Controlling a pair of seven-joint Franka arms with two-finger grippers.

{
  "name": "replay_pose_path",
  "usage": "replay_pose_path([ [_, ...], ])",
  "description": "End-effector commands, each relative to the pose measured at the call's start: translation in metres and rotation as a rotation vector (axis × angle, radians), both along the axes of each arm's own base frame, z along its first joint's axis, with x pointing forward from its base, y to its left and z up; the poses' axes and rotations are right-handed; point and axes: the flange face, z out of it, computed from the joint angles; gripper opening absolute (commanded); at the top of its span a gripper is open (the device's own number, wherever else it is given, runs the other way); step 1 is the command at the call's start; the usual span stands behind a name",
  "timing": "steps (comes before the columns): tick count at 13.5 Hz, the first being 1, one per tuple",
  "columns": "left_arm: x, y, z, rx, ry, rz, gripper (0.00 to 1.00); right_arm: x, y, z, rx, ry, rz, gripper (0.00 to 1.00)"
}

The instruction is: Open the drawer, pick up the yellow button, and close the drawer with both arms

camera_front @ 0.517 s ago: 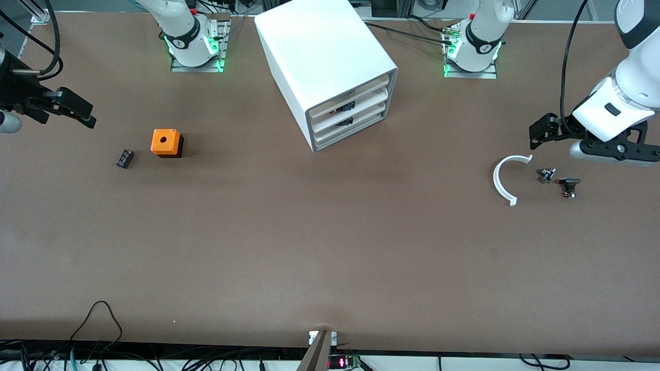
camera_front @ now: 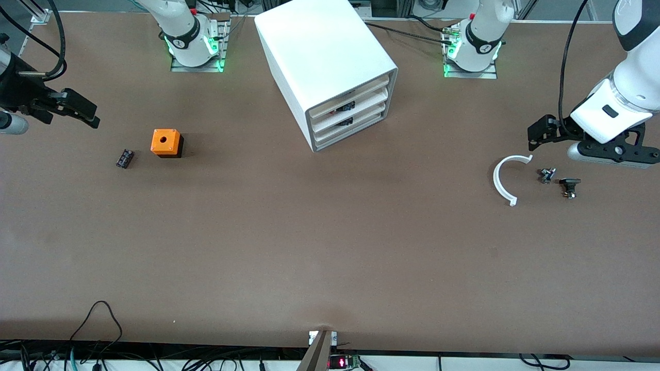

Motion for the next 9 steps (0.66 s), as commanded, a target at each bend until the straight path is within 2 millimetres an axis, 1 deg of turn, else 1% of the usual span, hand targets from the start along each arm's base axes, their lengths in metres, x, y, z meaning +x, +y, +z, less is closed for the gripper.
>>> replay_pose_path([
  [1, 0.003, 0.001, 0.006, -0.011, 0.001, 0.001, 1.0, -0.003, 0.001, -0.001, 0.014, 0.012, -0.012, 1.0],
  [3, 0.004, 0.006, 0.005, -0.012, 0.002, 0.011, 1.0, -0.014, 0.003, -0.015, 0.007, 0.13, -0.009, 1.0],
  [4, 0.004, 0.007, 0.005, -0.014, 0.002, 0.016, 1.0, -0.011, 0.004, -0.026, 0.004, 0.165, -0.008, 1.0],
  [6, 0.001, 0.005, 0.003, -0.013, 0.025, 0.013, 1.0, -0.008, 0.003, -0.042, 0.002, 0.201, -0.006, 1.0],
  [8, -0.004, -0.003, 0.0, -0.019, 0.063, -0.001, 1.0, 0.003, 0.002, -0.067, 0.003, 0.244, 0.002, 1.0],
  [9, -0.009, -0.007, -0.003, -0.033, 0.103, -0.003, 1.0, 0.012, -0.001, -0.085, 0.008, 0.267, -0.002, 1.0],
])
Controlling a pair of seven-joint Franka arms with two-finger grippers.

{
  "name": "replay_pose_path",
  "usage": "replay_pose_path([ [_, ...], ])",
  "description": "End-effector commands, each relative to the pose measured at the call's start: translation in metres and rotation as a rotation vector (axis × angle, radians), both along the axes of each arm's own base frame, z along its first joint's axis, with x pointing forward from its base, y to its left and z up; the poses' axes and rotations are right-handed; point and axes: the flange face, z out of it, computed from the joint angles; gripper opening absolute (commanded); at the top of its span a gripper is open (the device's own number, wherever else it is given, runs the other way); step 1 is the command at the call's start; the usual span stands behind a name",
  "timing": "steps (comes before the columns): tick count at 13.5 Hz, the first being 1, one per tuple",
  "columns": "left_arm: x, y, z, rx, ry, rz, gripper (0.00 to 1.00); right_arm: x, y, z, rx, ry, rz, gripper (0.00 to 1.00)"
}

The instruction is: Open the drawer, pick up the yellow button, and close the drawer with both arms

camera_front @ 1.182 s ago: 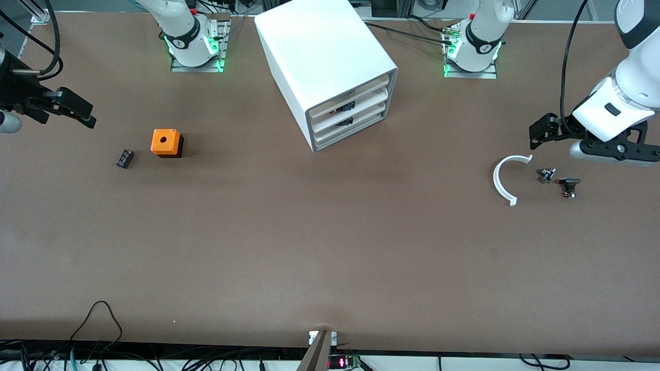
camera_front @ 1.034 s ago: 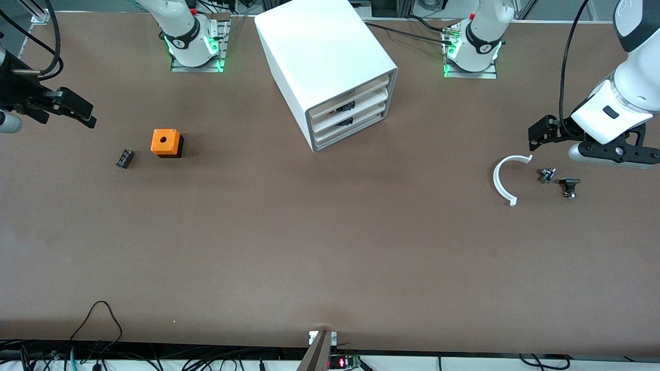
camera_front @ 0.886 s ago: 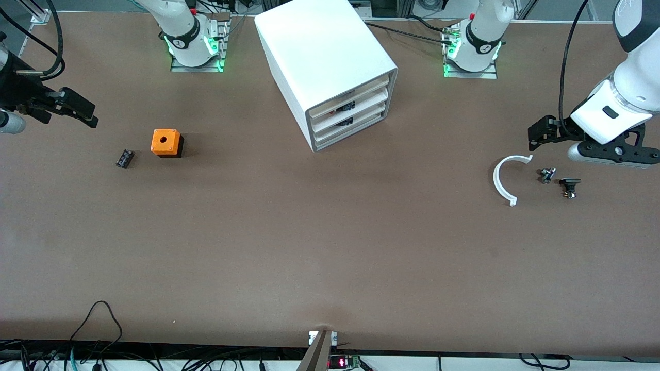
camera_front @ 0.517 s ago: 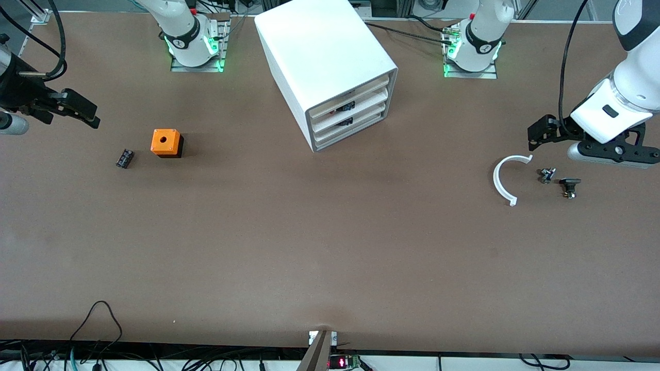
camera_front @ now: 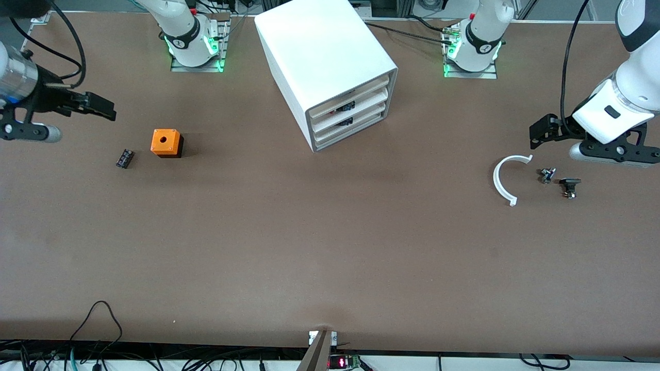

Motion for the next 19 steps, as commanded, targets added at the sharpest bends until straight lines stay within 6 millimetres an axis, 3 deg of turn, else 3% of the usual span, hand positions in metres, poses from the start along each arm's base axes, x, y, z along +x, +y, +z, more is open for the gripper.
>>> replay_pose_path([
  [1, -0.011, -0.016, 0.0, -0.083, 0.109, -0.01, 1.0, 0.02, -0.006, -0.04, 0.019, 0.056, -0.011, 1.0],
  [2, -0.018, -0.022, -0.003, -0.127, 0.165, -0.014, 1.0, 0.025, -0.006, -0.051, 0.016, 0.062, -0.011, 1.0],
  [8, -0.054, -0.064, -0.023, -0.365, 0.466, -0.102, 1.0, 0.053, 0.003, -0.067, 0.024, -0.048, 0.003, 1.0],
  [9, -0.061, -0.086, -0.038, -0.45, 0.516, -0.132, 1.0, 0.062, 0.013, -0.084, 0.022, -0.055, 0.013, 1.0],
  [10, -0.062, -0.09, -0.047, -0.496, 0.525, -0.171, 1.0, 0.062, 0.021, -0.083, 0.018, -0.063, 0.025, 1.0],
  [12, -0.063, -0.092, -0.079, -0.572, 0.499, -0.247, 1.0, 0.061, 0.029, -0.082, 0.012, -0.066, 0.034, 1.0],
  [14, -0.063, -0.089, -0.108, -0.727, 0.467, -0.297, 1.0, 0.067, 0.022, -0.088, 0.016, -0.071, 0.035, 1.0],
  [17, -0.069, -0.087, -0.163, -0.994, 0.442, -0.25, 1.0, 0.068, 0.021, -0.094, 0.021, -0.06, 0.012, 1.0],
  [19, -0.072, -0.099, -0.187, -1.112, 0.464, -0.224, 1.0, 0.067, 0.029, -0.081, 0.027, -0.082, 0.017, 1.0],
])
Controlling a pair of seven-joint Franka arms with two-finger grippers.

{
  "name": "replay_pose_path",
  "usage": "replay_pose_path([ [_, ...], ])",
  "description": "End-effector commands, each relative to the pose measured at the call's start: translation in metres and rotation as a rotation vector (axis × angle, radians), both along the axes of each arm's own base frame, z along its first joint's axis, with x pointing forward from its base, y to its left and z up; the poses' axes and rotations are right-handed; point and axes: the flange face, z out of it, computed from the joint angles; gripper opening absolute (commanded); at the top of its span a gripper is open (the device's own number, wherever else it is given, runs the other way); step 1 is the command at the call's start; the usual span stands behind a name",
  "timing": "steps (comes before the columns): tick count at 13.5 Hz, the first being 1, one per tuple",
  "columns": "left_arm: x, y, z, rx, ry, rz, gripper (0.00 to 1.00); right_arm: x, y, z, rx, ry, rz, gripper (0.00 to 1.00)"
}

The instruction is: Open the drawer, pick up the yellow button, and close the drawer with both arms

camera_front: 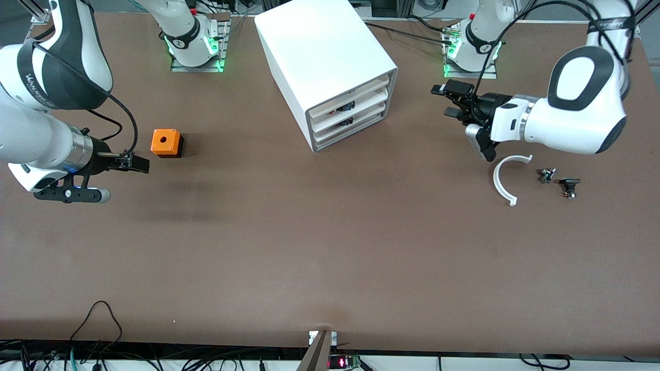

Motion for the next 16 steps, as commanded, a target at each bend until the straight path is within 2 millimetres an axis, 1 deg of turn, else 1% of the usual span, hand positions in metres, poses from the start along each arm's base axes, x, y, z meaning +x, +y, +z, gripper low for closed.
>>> replay_pose_path([
  [1, -0.005, -0.013, -0.031, -0.133, 0.021, 0.053, 1.0, 0.002, 0.015, 0.014, 0.042, -0.024, -0.073, 1.0],
  [3, -0.014, -0.041, -0.059, -0.187, -0.001, 0.072, 0.96, 0.002, 0.034, 0.011, 0.116, -0.008, -0.17, 1.0],
  [4, -0.023, -0.058, -0.077, -0.214, -0.015, 0.085, 0.94, 0.002, 0.052, 0.01, 0.119, -0.012, -0.175, 1.0],
  [5, -0.033, -0.076, -0.092, -0.235, -0.028, 0.094, 0.9, 0.001, 0.07, 0.011, 0.118, -0.027, -0.196, 1.0],
  [6, -0.043, -0.09, -0.109, -0.273, -0.018, 0.114, 0.87, 0.001, 0.076, 0.012, 0.112, -0.031, -0.258, 1.0],
  [7, -0.05, -0.103, -0.117, -0.305, -0.023, 0.126, 0.85, -0.002, 0.092, 0.015, 0.105, -0.031, -0.316, 1.0],
  [8, -0.051, -0.107, -0.125, -0.313, -0.032, 0.126, 0.84, 0.001, 0.1, 0.022, 0.107, -0.05, -0.354, 1.0],
  [9, -0.053, -0.108, -0.131, -0.323, -0.038, 0.12, 0.8, 0.003, 0.108, 0.022, 0.106, -0.046, -0.366, 1.0],
  [10, -0.057, -0.113, -0.135, -0.339, -0.049, 0.103, 0.75, 0.005, 0.113, 0.023, 0.106, -0.05, -0.376, 1.0],
  [11, -0.069, -0.127, -0.138, -0.35, -0.039, 0.08, 0.72, 0.003, 0.124, 0.023, 0.105, -0.055, -0.386, 1.0],
  [12, -0.077, -0.132, -0.141, -0.354, -0.024, 0.071, 0.68, 0.001, 0.137, 0.025, 0.101, -0.06, -0.418, 1.0],
  [15, -0.088, -0.13, -0.152, -0.372, -0.038, 0.05, 0.65, 0.008, 0.163, 0.032, 0.108, -0.081, -0.472, 1.0],
  [16, -0.093, -0.132, -0.155, -0.375, -0.039, 0.042, 0.62, 0.009, 0.168, 0.034, 0.108, -0.083, -0.492, 1.0],
])
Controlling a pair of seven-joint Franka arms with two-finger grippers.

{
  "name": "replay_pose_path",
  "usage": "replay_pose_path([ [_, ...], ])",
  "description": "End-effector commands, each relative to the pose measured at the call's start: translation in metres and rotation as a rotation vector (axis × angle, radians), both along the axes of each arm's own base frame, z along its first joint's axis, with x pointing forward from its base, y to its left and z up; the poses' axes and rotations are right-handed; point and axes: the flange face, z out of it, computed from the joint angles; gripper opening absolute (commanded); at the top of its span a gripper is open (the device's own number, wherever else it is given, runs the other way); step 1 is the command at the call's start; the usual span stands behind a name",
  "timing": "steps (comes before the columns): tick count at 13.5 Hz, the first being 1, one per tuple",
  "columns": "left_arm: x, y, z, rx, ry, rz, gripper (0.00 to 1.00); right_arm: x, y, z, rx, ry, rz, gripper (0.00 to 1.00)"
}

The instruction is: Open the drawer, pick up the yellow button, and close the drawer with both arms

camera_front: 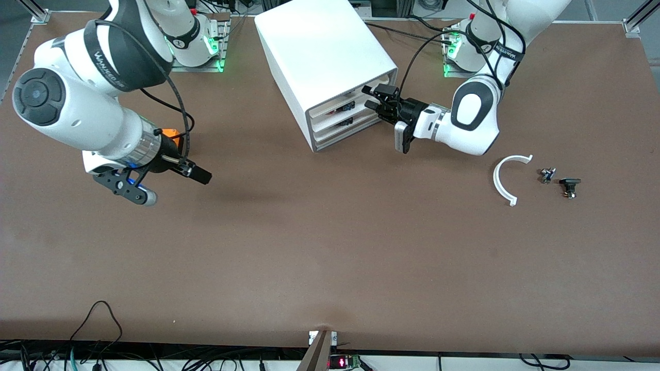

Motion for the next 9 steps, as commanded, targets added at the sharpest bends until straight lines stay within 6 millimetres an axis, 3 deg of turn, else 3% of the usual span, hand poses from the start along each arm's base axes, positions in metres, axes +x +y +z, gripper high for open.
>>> replay_pose_path([
  [1, -0.017, -0.006, -0.008, -0.034, -0.007, -0.001, 0.61, 0.009, 0.019, 0.004, 0.018, 0.001, -0.065, 1.0],
  [3, -0.021, -0.005, -0.011, -0.032, 0.001, -0.003, 0.58, 0.011, 0.031, 0.007, 0.02, -0.003, -0.113, 1.0],
  [6, -0.025, -0.008, -0.012, -0.037, -0.001, -0.014, 0.32, 0.014, 0.047, 0.013, 0.032, -0.017, -0.139, 1.0],
  [8, -0.027, -0.007, -0.014, -0.036, 0.005, -0.015, 0.03, 0.018, 0.054, 0.013, 0.058, -0.009, -0.195, 1.0],
  [9, -0.027, -0.007, -0.014, -0.036, 0.005, -0.015, 0.0, 0.018, 0.063, 0.015, 0.073, -0.009, -0.216, 1.0],
])
